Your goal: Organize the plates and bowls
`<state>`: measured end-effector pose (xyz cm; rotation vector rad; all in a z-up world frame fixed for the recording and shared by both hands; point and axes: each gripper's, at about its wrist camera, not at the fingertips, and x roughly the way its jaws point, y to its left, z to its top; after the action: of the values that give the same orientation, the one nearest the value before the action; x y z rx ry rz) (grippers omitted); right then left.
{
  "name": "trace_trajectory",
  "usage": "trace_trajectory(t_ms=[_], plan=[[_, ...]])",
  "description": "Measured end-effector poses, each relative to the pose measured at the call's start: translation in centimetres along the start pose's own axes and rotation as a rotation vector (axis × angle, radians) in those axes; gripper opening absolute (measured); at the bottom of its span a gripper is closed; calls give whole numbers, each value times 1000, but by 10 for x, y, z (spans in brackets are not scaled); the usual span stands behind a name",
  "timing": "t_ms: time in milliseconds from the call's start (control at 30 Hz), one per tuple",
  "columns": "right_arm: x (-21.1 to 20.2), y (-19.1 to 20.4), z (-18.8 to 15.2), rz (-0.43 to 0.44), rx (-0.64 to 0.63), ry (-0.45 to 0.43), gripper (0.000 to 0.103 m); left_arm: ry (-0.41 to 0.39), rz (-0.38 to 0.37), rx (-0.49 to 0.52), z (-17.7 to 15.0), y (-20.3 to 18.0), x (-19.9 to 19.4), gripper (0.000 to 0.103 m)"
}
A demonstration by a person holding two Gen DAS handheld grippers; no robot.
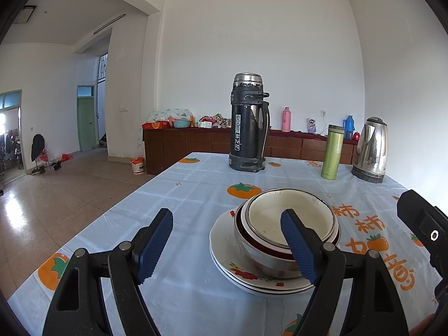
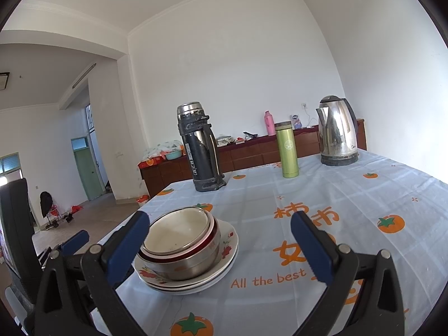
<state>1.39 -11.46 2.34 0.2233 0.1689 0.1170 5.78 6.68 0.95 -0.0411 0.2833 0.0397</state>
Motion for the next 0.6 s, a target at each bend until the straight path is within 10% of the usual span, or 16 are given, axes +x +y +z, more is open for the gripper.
trace_trajectory(t_ms=[600], plan=[[0, -2, 0, -18, 11, -12, 103, -15, 6, 3, 3, 1, -1, 82]])
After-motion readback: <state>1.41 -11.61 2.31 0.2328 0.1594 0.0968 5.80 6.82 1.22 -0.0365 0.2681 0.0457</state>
